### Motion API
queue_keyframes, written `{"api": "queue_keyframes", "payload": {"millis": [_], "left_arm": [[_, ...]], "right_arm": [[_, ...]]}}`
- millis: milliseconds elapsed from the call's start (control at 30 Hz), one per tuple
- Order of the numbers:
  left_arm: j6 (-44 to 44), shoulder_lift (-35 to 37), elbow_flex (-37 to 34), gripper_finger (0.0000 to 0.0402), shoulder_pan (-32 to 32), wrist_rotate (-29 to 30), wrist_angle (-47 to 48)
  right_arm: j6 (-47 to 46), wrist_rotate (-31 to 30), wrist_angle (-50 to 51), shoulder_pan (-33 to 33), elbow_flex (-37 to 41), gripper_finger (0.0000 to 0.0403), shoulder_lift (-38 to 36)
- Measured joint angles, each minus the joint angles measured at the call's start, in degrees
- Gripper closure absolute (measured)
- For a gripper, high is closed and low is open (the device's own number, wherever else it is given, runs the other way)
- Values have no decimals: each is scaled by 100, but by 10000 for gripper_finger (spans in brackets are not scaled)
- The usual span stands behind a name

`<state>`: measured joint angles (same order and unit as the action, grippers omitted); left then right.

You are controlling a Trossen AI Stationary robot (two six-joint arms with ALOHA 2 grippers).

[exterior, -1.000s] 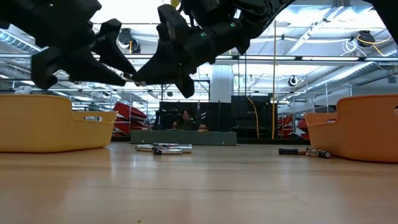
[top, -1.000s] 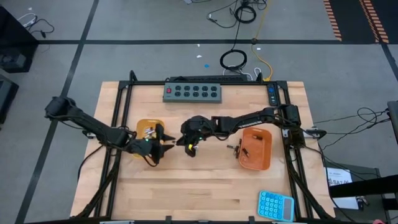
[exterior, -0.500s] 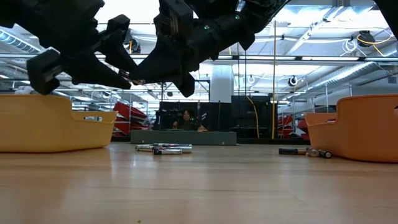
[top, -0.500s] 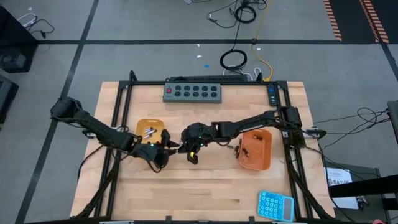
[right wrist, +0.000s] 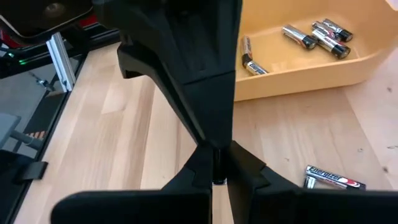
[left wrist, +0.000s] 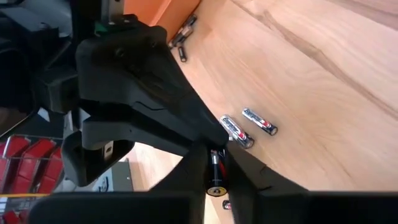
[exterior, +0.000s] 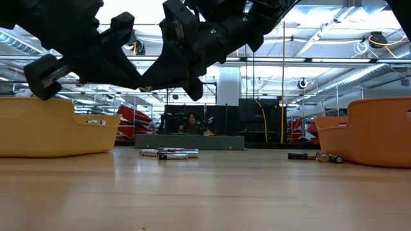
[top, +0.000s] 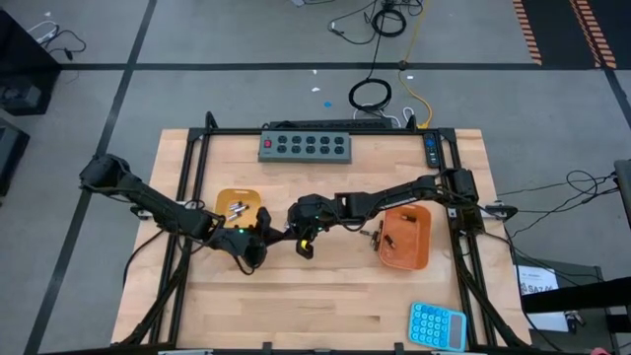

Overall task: Sort batteries
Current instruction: Put the silver battery into the yellow bin

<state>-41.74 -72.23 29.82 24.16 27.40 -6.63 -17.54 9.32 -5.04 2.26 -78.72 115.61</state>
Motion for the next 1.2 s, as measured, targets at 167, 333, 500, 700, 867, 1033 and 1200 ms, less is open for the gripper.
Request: {"api": "queue_keyframes", "payload": {"millis": [167, 333, 500, 700, 867, 1033, 1200], "left_arm": [[-85, -13, -2, 366, -4, 20, 1], [280, -13, -2, 366, 4, 107, -5], [969, 0, -4, 366, 112, 158, 23], [1536, 234, -4, 366, 292, 261, 278], [2389, 665, -4, 366, 490, 561, 1062], [4421, 1403, -4, 366, 833, 861, 2339], [7668, 2151, 79, 366, 926, 531, 3941]], "right_arm": [[101, -26, 1, 1, 2, 396, 0], [173, -50, -30, 22, 2, 384, 0], [303, -193, -89, 52, 2, 345, 0], [382, -183, -135, 44, -9, 262, 0], [496, -195, 255, -26, -7, 213, -235], [783, -811, 1049, -53, -9, 204, -956], [938, -1413, 1069, 95, 431, 213, -1150]]}}
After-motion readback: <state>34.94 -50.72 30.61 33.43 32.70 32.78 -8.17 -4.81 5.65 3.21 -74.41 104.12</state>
